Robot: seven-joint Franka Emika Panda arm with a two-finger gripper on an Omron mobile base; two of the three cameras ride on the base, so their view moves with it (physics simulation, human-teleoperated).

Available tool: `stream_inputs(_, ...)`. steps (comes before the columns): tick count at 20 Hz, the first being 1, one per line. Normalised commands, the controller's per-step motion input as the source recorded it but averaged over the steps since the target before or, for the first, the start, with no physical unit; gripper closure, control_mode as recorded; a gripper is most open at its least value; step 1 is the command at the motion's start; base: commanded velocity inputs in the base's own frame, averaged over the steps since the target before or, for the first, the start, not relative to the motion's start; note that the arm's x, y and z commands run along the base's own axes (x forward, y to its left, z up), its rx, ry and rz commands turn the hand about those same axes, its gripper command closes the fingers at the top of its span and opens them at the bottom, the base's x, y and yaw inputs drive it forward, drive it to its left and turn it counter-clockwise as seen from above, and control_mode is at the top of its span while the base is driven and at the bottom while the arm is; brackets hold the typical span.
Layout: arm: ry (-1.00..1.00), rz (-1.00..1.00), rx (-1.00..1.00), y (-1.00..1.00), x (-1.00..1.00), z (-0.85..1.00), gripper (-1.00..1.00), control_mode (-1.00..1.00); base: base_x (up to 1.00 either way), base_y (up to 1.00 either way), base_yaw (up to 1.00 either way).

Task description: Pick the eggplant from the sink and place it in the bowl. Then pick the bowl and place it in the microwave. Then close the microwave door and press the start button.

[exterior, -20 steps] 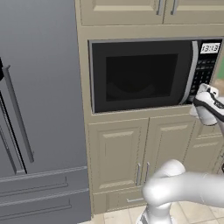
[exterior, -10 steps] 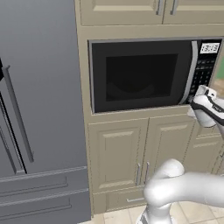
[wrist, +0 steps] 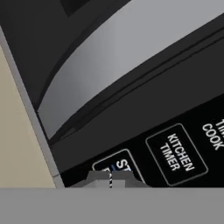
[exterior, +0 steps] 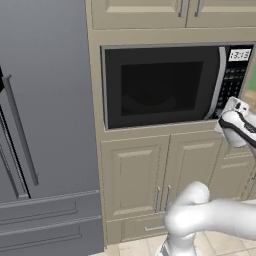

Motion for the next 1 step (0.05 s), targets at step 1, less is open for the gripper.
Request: stream_inputs(1, 0.0, 0.0, 0.0, -0.04, 0.0, 0.14, 1.0, -1.0, 0.0, 0.0, 0.0)
